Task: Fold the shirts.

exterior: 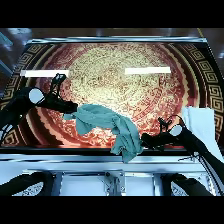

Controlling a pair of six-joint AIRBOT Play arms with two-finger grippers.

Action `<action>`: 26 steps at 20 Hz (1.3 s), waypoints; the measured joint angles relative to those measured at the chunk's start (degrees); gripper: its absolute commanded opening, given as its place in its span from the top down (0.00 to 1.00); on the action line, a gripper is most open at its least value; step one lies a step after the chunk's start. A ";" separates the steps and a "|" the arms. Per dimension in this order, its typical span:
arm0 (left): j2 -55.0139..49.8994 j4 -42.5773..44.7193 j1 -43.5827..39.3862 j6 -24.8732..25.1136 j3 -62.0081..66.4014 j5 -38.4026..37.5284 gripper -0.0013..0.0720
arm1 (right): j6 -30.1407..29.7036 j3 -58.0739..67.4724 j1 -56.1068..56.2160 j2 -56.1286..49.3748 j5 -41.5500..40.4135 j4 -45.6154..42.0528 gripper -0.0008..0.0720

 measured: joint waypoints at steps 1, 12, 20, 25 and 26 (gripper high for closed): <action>0.00 0.90 0.00 0.00 1.16 -0.11 0.93 | 0.00 1.53 0.07 0.85 -0.24 -0.92 0.90; 7.52 6.62 8.57 -2.82 40.33 -9.90 0.93 | -2.71 50.88 -9.55 22.43 10.05 -24.44 0.90; 21.70 5.53 9.81 -5.99 52.94 -15.19 0.93 | -4.04 72.08 -10.82 24.94 22.75 -23.82 0.90; 24.96 5.44 9.86 -6.82 51.65 -30.18 0.93 | -4.11 74.44 -10.86 23.98 39.01 -22.86 0.90; 25.14 5.44 9.86 -6.93 50.07 -33.07 0.93 | -3.76 74.05 -10.88 23.39 42.23 -22.43 0.90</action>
